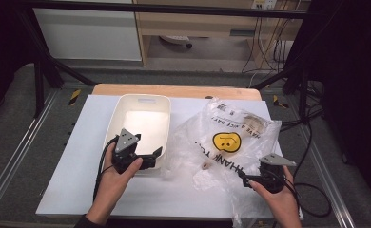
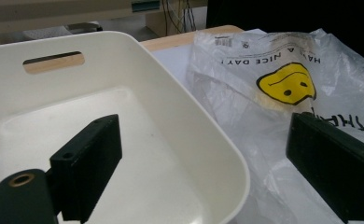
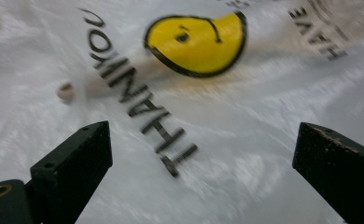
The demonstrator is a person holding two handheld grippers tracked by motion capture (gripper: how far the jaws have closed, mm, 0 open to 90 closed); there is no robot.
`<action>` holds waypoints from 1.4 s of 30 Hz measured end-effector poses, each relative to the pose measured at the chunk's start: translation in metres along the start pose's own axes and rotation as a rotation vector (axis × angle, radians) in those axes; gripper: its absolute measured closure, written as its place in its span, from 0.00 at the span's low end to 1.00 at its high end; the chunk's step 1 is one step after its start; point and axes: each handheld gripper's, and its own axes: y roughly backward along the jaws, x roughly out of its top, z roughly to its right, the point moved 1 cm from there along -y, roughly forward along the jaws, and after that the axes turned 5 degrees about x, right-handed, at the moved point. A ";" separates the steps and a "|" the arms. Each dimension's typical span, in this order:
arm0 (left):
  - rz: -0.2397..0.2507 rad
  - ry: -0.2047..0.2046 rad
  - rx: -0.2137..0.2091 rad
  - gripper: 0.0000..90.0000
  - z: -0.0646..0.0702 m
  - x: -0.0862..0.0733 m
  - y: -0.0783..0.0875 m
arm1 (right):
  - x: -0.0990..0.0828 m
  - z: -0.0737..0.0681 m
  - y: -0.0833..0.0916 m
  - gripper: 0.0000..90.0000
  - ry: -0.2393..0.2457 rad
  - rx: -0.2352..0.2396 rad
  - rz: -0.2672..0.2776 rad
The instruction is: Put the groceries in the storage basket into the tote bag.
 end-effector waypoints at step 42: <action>-0.006 -0.013 -0.027 0.12 0.014 0.000 -0.002 | -0.018 0.063 -0.001 1.00 -0.054 -0.119 -0.162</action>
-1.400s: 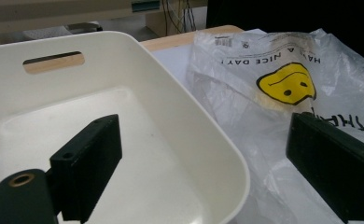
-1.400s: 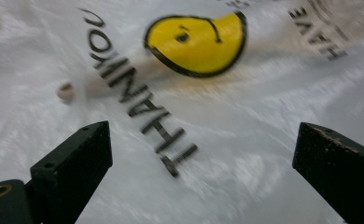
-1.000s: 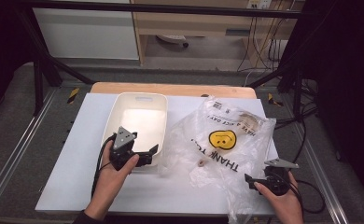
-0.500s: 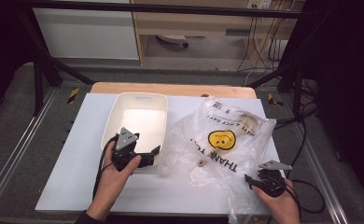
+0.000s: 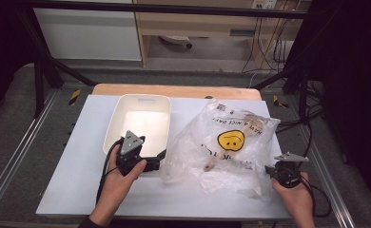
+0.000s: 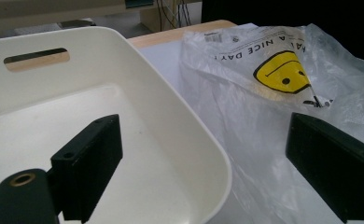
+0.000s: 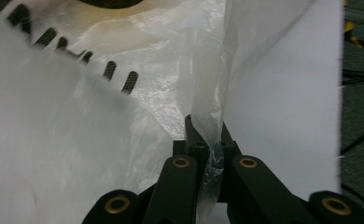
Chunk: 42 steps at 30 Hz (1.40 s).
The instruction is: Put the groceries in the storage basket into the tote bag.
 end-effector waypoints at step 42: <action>-0.006 -0.010 -0.038 0.12 0.033 -0.007 -0.001 | -0.027 -0.021 0.010 0.58 0.020 0.043 -0.004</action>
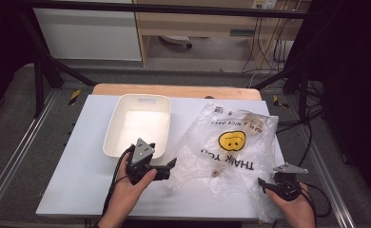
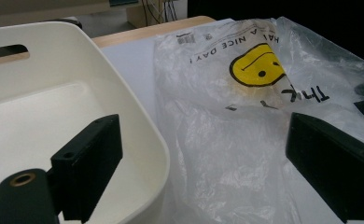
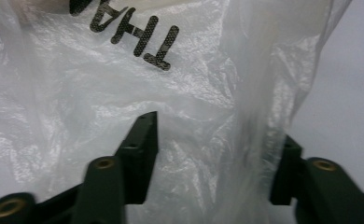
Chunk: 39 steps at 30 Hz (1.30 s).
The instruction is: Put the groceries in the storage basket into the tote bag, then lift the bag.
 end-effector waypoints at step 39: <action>-0.187 -0.107 -0.023 0.18 0.054 -0.045 -0.041 | 0.007 0.028 0.001 1.00 -0.017 -0.048 -0.013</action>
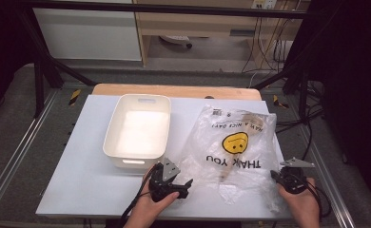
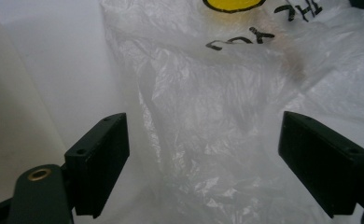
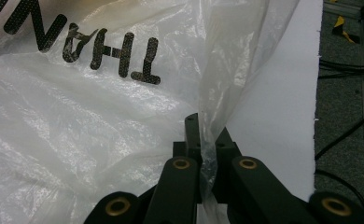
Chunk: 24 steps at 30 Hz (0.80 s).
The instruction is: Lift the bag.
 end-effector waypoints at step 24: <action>-0.101 0.023 0.031 0.46 0.001 -0.011 -0.034 | -0.001 -0.002 0.002 1.00 0.002 0.025 0.000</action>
